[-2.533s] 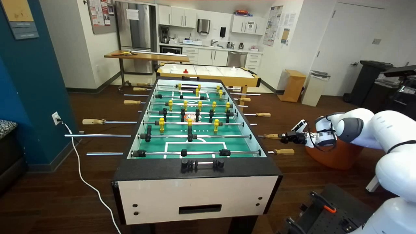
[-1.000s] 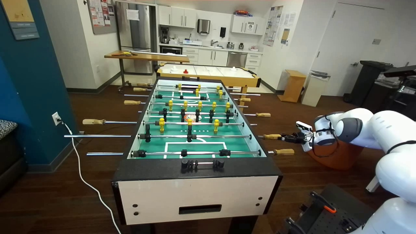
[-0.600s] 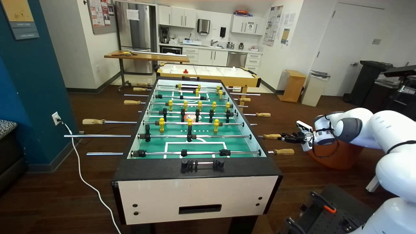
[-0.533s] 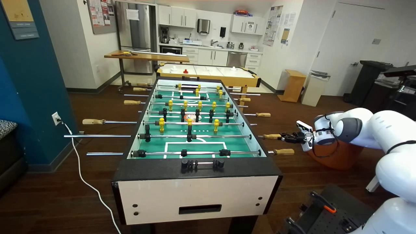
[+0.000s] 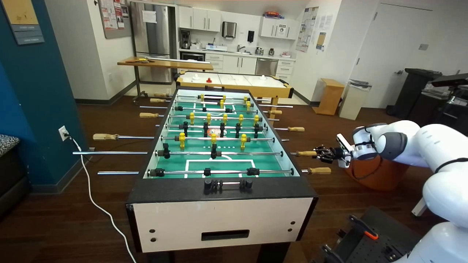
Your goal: Turn the second rod from you anti clockwise
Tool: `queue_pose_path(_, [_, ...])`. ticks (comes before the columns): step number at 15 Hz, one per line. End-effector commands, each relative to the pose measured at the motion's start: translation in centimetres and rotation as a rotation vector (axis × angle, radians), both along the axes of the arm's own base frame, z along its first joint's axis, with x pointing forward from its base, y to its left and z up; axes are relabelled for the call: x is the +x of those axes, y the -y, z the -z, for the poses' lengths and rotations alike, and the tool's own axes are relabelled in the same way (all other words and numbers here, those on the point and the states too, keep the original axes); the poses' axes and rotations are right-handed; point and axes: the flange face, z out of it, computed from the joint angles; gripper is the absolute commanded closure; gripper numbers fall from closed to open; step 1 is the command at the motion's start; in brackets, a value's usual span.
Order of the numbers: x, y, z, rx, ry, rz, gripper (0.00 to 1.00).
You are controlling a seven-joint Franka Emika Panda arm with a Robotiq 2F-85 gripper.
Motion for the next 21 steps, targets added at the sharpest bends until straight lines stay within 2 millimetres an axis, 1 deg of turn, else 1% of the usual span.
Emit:
queue_pose_path(1, [0.11, 1.06, -0.07, -0.154, 0.117, 0.007, 0.86])
queue_pose_path(2, [0.11, 1.14, -0.02, -0.183, 0.158, 0.010, 0.86])
queue_pose_path(3, [-0.11, 0.21, -0.09, -0.085, 0.123, -0.013, 0.61])
queue_pose_path(5, [-0.17, 0.28, -0.10, -0.113, 0.163, -0.017, 0.61])
queue_pose_path(8, [-0.18, 0.29, -0.11, -0.117, 0.169, -0.017, 0.61])
queue_pose_path(9, [-0.01, 0.52, -0.09, -0.166, 0.209, -0.014, 0.86])
queue_pose_path(11, [0.19, 0.80, -0.18, -0.264, 0.304, -0.031, 0.86])
queue_pose_path(21, [0.13, 0.80, -0.26, -0.568, 0.713, -0.073, 0.86])
